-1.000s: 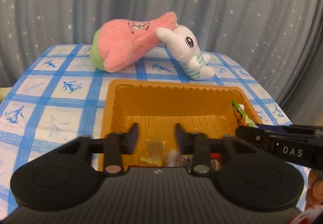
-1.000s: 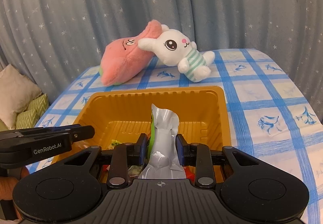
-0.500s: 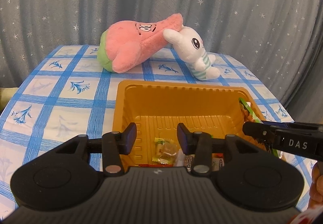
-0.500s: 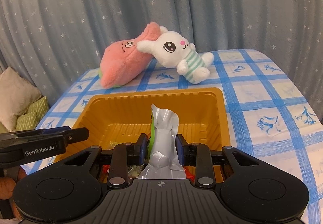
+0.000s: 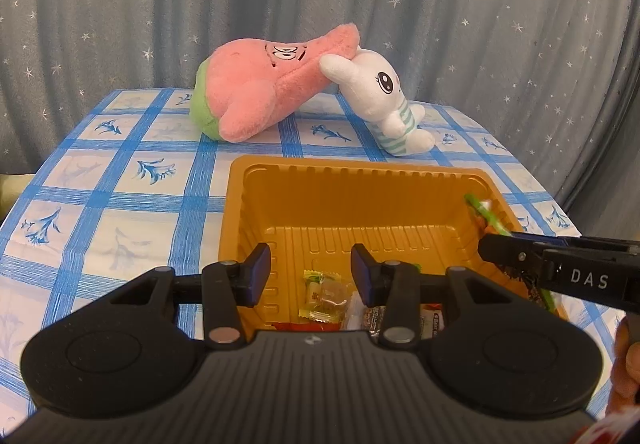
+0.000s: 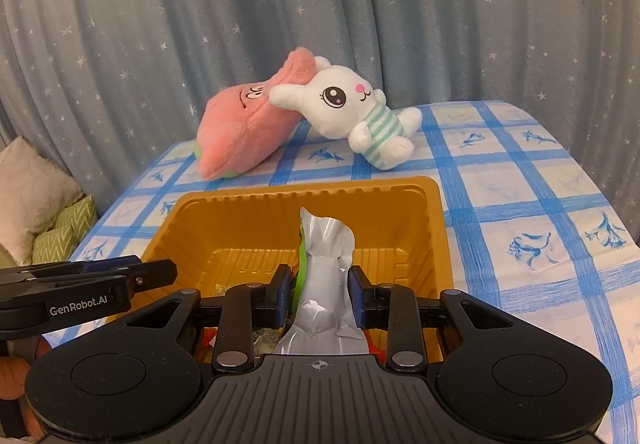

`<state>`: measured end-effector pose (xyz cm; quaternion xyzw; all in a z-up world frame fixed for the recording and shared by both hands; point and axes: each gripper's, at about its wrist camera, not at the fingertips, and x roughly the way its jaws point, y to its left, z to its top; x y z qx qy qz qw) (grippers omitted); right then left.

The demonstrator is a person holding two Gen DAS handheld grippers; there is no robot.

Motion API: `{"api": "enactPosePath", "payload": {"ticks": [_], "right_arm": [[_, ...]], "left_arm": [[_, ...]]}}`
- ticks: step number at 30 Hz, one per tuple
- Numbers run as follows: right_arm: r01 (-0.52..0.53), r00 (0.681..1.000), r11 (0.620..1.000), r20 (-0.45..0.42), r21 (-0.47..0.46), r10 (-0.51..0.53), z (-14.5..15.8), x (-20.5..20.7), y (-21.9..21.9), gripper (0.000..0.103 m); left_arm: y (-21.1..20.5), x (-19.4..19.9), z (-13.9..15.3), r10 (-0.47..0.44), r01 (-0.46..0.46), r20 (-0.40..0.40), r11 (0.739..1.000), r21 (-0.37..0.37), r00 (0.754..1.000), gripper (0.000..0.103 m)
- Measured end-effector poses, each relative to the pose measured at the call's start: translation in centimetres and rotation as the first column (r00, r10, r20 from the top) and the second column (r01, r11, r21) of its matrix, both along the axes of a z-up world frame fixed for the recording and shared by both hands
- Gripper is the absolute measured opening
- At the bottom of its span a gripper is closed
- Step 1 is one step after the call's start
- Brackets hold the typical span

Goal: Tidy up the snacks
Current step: 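Lower both held snacks into the tray and open both tools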

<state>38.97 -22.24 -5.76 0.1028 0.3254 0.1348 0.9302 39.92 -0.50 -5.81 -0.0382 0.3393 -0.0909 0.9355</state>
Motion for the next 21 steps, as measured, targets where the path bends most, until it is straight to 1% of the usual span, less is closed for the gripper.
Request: {"api": "enactPosePath", "payload": {"ticks": [2, 3, 4, 5, 6, 10, 13, 18, 21], "right_arm": [[-0.006, 1.000, 1.000, 0.005, 0.028, 0.006, -0.1, 0.1, -0.3, 0.032], [-0.006, 1.000, 0.999, 0.001, 0.044, 0.006, -0.2, 0.3, -0.5, 0.038], [0.003, 1.000, 0.998, -0.001, 0.058, -0.003, -0.2, 0.3, -0.7, 0.056], [0.014, 1.000, 0.997, 0.006, 0.071, -0.014, -0.1, 0.3, -1.0, 0.063], [0.023, 1.000, 0.997, 0.017, 0.079, -0.025, 0.0, 0.2, -1.3, 0.068], [0.040, 0.999, 0.997, 0.034, 0.064, -0.042, 0.5, 0.0, -1.7, 0.068], [0.046, 0.998, 0.998, 0.030, 0.051, -0.048, 0.5, -0.1, -1.8, 0.068], [0.044, 0.998, 0.998, 0.036, 0.037, -0.045, 0.5, -0.4, -1.9, 0.068], [0.042, 0.998, 0.999, 0.042, 0.025, -0.043, 0.7, -0.8, -1.8, 0.068]], "left_arm": [[-0.1, 0.0, 0.0, -0.003, 0.003, 0.000, 1.000, 0.006, 1.000, 0.042], [-0.1, -0.1, -0.1, -0.003, 0.003, 0.000, 1.000, 0.009, 1.000, 0.044], [-0.1, -0.1, -0.1, -0.002, 0.002, 0.000, 1.000, 0.011, 1.000, 0.045], [-0.1, -0.1, -0.1, -0.001, 0.001, 0.000, 1.000, 0.012, 1.000, 0.046], [-0.1, -0.1, -0.1, -0.001, 0.001, 0.000, 1.000, 0.012, 1.000, 0.046], [0.0, -0.2, 0.0, 0.002, -0.002, 0.002, 1.000, 0.015, 1.000, 0.046], [0.0, -0.5, 0.1, 0.001, -0.001, 0.007, 1.000, 0.018, 1.000, 0.046], [0.0, -1.2, 0.4, 0.002, -0.002, 0.017, 1.000, 0.021, 1.000, 0.050], [0.0, -1.8, 0.6, 0.004, -0.005, 0.025, 1.000, 0.025, 1.000, 0.050]]}}
